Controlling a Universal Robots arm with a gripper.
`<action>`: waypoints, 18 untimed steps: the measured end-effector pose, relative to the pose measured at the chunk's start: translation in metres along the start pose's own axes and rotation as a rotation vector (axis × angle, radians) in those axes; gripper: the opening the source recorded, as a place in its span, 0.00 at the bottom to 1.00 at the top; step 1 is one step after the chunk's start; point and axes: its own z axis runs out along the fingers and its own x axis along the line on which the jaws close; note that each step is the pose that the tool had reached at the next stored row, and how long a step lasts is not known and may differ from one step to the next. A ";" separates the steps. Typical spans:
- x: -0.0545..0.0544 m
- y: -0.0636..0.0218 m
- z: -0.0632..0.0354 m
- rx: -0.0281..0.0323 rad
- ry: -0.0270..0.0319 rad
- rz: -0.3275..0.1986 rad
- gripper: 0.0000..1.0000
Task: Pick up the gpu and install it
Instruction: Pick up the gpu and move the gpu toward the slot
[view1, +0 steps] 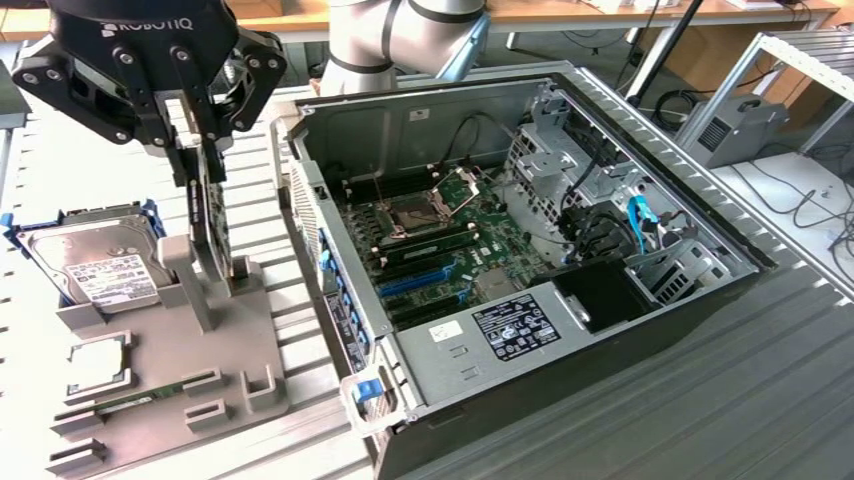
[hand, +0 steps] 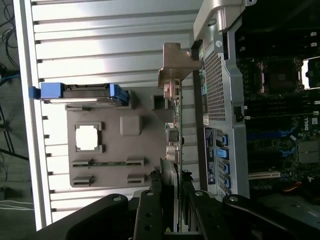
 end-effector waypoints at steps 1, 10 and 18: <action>0.000 0.0000 -0.0006 0.0000 0.0000 0.000 0.26; 0.000 0.0002 -0.0037 -0.0001 0.0000 0.000 0.26; -0.003 0.0004 -0.0037 0.0000 0.0001 0.000 0.26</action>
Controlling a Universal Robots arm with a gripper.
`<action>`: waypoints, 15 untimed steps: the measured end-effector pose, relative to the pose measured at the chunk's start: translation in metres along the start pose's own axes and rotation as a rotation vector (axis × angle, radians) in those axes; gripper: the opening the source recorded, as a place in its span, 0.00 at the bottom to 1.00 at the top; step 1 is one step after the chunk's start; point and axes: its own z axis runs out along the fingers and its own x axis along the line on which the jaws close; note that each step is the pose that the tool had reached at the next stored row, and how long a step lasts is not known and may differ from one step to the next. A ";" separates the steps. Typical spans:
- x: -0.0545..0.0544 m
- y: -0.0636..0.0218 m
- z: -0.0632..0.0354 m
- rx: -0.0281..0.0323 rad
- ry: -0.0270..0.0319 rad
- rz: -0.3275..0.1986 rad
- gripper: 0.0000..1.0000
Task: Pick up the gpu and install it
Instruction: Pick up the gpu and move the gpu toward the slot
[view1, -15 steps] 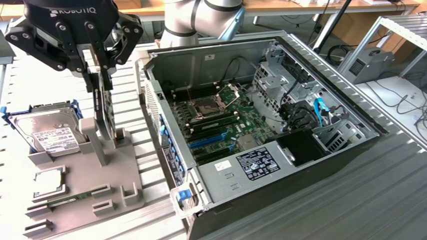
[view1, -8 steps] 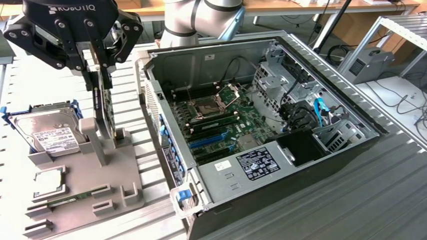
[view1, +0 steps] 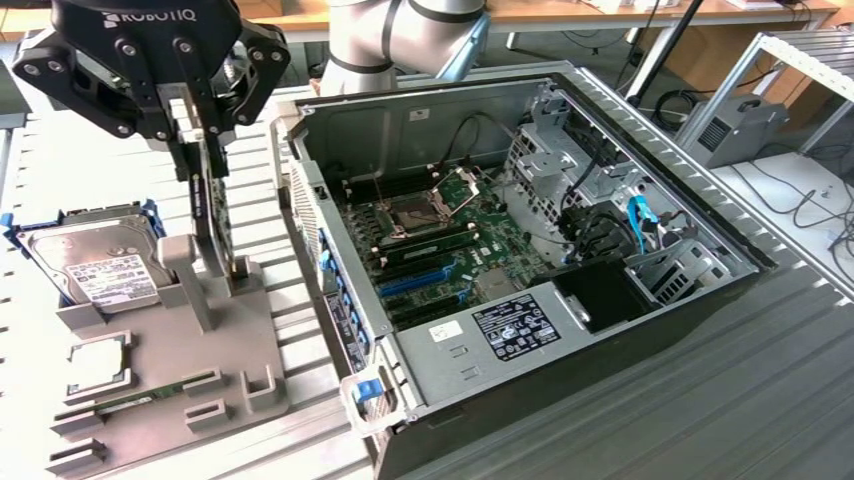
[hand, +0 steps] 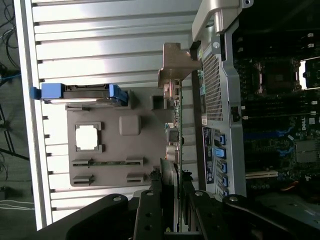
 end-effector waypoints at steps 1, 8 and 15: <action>-0.001 0.0000 0.0000 0.0000 -0.0001 0.000 0.26; -0.008 0.0006 0.0002 0.0001 0.0000 0.000 0.26; -0.015 0.0011 0.0004 0.0000 -0.0001 0.000 0.26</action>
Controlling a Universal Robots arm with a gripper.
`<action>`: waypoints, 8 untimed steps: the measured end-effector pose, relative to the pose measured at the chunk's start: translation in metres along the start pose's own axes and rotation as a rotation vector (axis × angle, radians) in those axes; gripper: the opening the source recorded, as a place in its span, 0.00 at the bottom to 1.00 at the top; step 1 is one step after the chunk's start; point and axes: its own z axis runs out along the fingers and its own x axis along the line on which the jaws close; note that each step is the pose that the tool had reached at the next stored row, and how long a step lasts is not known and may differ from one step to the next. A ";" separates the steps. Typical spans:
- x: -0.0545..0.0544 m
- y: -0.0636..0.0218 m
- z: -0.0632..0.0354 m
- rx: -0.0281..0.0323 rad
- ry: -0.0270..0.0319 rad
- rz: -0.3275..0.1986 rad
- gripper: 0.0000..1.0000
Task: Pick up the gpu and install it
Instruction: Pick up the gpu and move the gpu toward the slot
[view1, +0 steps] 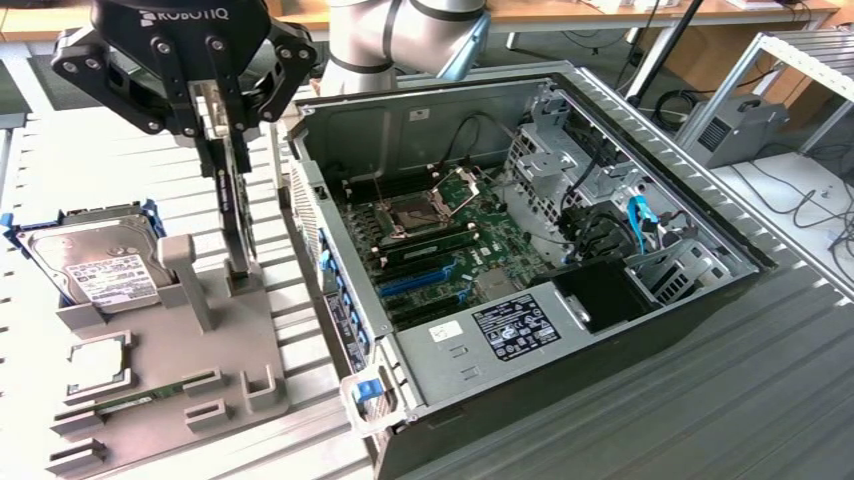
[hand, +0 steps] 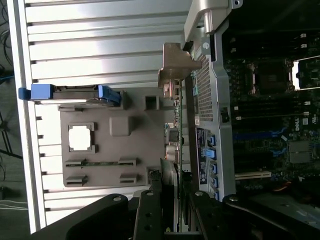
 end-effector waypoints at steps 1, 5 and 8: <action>-0.001 0.0001 0.0000 0.0000 0.0001 0.000 0.26; -0.005 0.0004 0.0001 0.0000 0.0000 0.000 0.26; -0.008 0.0006 0.0002 0.0000 0.0000 0.000 0.26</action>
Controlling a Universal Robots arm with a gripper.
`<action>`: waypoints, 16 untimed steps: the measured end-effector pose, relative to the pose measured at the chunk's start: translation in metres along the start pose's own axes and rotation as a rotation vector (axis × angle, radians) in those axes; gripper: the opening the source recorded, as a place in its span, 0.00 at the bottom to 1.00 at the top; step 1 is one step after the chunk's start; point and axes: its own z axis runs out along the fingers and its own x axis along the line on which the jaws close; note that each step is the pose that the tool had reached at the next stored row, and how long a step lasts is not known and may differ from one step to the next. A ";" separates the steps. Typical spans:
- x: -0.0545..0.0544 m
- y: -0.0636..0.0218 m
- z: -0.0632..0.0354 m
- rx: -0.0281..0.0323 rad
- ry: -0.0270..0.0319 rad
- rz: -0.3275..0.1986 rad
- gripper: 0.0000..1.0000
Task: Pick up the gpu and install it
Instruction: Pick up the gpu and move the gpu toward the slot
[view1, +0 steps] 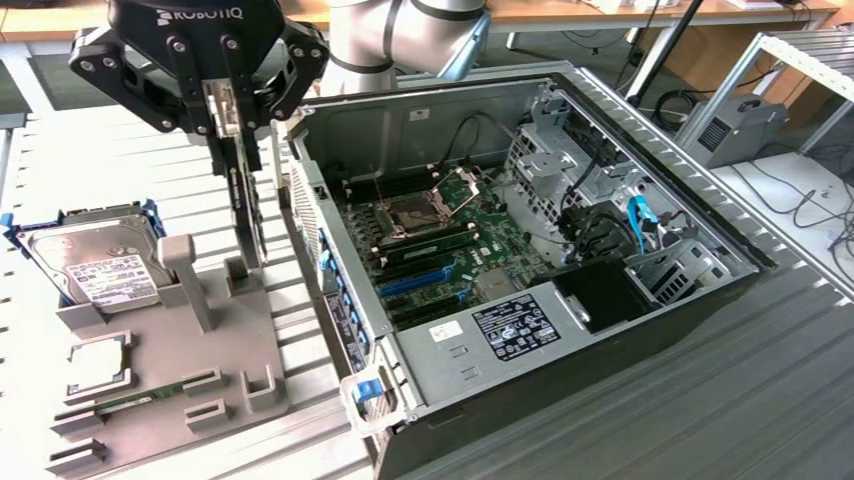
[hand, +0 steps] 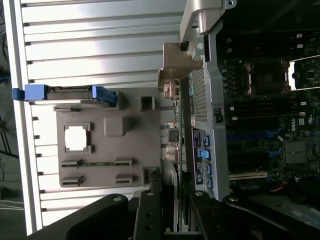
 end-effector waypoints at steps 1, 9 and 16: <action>-0.001 0.0001 0.0000 0.0000 0.0000 0.000 0.26; -0.008 0.0006 0.0002 0.0000 0.0000 0.000 0.26; -0.016 0.0012 0.0004 0.0000 0.0000 0.000 0.26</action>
